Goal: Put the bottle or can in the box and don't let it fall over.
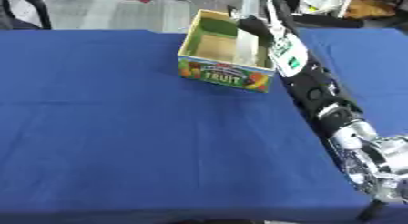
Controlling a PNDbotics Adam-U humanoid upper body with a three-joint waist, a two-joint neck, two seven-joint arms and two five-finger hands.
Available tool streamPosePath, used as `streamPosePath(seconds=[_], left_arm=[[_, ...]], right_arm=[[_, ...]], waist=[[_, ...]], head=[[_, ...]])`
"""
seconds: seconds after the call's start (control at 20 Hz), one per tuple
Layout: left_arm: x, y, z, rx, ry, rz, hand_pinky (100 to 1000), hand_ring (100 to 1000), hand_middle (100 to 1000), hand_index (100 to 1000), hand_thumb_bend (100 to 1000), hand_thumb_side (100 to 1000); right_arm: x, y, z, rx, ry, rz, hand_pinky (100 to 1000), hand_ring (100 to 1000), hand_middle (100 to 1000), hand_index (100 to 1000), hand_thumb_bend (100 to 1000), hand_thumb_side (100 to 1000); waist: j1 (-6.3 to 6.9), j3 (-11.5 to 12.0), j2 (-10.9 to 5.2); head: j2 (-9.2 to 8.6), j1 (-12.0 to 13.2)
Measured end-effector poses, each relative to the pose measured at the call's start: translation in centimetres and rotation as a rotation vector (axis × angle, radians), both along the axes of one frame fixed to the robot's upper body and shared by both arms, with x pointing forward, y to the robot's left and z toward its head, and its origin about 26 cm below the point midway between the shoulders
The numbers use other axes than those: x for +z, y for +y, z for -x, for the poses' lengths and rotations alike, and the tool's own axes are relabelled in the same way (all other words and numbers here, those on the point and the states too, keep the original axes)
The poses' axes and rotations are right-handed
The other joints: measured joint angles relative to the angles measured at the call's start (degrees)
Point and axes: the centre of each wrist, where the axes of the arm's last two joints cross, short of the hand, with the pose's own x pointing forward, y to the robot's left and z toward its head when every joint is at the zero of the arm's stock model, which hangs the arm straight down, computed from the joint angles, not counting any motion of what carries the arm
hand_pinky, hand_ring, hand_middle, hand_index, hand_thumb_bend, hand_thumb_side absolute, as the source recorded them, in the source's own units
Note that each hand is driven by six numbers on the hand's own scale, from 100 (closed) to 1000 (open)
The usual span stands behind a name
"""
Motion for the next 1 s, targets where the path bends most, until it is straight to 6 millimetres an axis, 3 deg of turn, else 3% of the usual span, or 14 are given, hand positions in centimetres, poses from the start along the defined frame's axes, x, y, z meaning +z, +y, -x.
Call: streamPosePath(seconds=[0.2, 0.4, 0.8, 0.85, 1.0], left_arm=[[0.0, 0.0, 0.0, 0.003, 0.001, 0.001, 786, 798, 855, 902, 680, 803], [-0.4, 0.2, 0.3, 0.013, 0.015, 0.002, 786, 798, 855, 903, 681, 804], [-0.5, 0.9, 0.6, 0.049, 0.023, -0.007, 786, 799, 855, 903, 681, 804], [-0.5, 1.0, 0.6, 0.053, 0.022, -0.006, 786, 799, 855, 903, 682, 804], [-0.4, 1.2, 0.6, 0.062, 0.021, -0.014, 786, 799, 855, 903, 683, 803]], right_arm=[[0.7, 0.1, 0.1, -0.092, -0.052, 0.052, 1000, 972, 933, 1000, 430, 583], [0.5, -0.7, 0.9, -0.16, -0.128, 0.054, 1000, 961, 917, 1000, 314, 520], [-2.9, -1.7, 4.2, -0.093, -0.221, 0.003, 941, 889, 844, 1000, 152, 549], [-3.4, -1.7, 4.7, -0.066, -0.218, -0.002, 922, 855, 806, 986, 126, 550], [-4.9, -0.8, 6.2, 0.037, -0.202, -0.024, 916, 855, 804, 975, 105, 562]], waist=[[-0.11, -1.0, -0.04], [-0.93, -3.2, -0.64], [-2.1, -7.8, -0.97], [-2.15, -8.2, -0.97], [-2.31, -10.0, -0.94]], head=[[0.0, 0.1], [0.0, 1.3], [0.0, 4.8], [0.0, 5.3], [0.0, 7.0]])
